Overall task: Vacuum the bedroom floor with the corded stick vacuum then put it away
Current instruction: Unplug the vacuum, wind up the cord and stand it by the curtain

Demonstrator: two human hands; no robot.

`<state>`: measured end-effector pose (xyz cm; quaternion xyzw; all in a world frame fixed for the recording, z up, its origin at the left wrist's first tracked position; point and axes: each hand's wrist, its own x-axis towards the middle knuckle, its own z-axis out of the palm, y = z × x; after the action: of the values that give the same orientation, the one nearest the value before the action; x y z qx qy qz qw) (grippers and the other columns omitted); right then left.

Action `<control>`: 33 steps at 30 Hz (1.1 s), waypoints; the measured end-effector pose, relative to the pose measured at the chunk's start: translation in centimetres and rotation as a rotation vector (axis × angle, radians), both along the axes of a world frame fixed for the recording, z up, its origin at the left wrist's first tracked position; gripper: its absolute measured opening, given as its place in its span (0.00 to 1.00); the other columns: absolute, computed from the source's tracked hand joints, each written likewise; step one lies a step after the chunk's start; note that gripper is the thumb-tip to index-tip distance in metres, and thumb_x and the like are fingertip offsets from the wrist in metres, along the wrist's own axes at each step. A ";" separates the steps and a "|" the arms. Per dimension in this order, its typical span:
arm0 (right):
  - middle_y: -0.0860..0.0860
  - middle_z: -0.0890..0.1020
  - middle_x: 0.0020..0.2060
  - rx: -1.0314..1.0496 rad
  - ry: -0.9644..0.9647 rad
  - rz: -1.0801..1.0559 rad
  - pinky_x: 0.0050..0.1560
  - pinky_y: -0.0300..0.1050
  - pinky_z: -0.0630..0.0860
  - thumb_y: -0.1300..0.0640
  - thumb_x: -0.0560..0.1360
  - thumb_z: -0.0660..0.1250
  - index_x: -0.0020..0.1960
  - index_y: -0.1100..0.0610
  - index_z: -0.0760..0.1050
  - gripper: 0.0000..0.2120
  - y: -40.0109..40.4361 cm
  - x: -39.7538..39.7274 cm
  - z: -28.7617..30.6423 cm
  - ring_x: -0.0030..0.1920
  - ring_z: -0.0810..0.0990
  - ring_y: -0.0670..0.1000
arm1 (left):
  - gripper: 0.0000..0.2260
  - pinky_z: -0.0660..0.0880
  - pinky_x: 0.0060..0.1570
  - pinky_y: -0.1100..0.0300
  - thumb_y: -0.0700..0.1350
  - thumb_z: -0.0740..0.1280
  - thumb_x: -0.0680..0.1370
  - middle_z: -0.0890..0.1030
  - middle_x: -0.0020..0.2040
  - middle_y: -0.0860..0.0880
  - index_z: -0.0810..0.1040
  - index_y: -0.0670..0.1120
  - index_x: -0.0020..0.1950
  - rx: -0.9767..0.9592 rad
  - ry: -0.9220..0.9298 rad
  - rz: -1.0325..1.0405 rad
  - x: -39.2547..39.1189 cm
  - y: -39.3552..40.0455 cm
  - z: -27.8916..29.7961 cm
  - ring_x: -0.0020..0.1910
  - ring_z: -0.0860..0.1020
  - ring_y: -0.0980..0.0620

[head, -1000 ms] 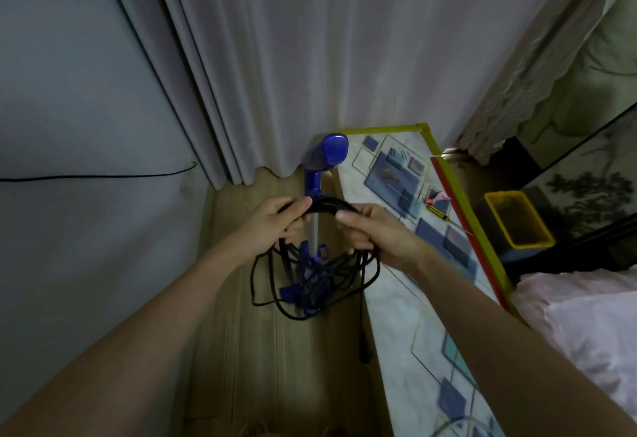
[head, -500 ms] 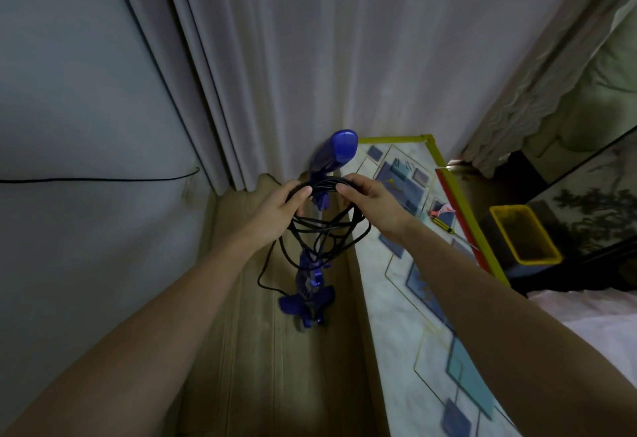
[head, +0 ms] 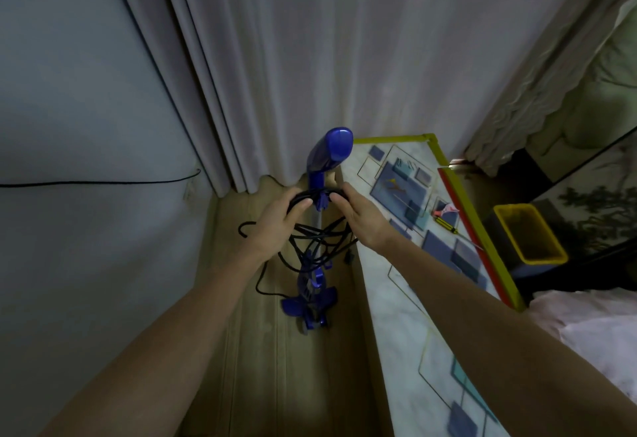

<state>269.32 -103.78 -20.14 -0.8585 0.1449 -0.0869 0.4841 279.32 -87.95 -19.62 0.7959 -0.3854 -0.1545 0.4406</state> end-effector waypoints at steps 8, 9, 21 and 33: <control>0.57 0.79 0.49 -0.084 0.005 -0.026 0.52 0.51 0.71 0.50 0.84 0.53 0.59 0.60 0.70 0.15 0.8 -0.6 0.0 0.49 0.77 0.54 | 0.09 0.72 0.55 0.58 0.51 0.61 0.81 0.76 0.55 0.53 0.72 0.54 0.60 0.122 0.011 0.040 -0.7 1.0 0.5 0.53 0.75 0.56; 0.57 0.79 0.48 -0.070 0.038 -0.017 0.52 0.52 0.71 0.50 0.84 0.53 0.58 0.60 0.70 0.14 1.1 -0.7 0.4 0.48 0.77 0.55 | 0.19 0.68 0.61 0.61 0.52 0.65 0.79 0.71 0.63 0.53 0.68 0.52 0.69 0.061 0.011 0.107 -1.3 1.2 1.7 0.62 0.70 0.57; 0.54 0.78 0.53 -0.029 0.270 -0.007 0.54 0.53 0.75 0.53 0.84 0.53 0.65 0.55 0.68 0.13 6.9 -2.7 4.7 0.52 0.78 0.55 | 0.14 0.74 0.49 0.71 0.46 0.72 0.75 0.82 0.51 0.48 0.77 0.43 0.58 -0.481 0.221 0.523 -6.8 0.3 10.4 0.48 0.79 0.64; 0.52 0.72 0.67 0.103 0.389 0.031 0.61 0.39 0.69 0.55 0.82 0.59 0.72 0.54 0.62 0.19 8.1 -6.5 7.2 0.64 0.74 0.51 | 0.10 0.77 0.55 0.50 0.55 0.76 0.69 0.81 0.32 0.52 0.81 0.50 0.37 -0.570 0.702 0.676 -4.3 3.3 13.4 0.36 0.80 0.53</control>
<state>262.83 -95.66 -12.91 -0.8355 0.2266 0.0956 0.4914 275.00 -84.63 -6.21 0.6254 0.0340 -0.1502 0.7650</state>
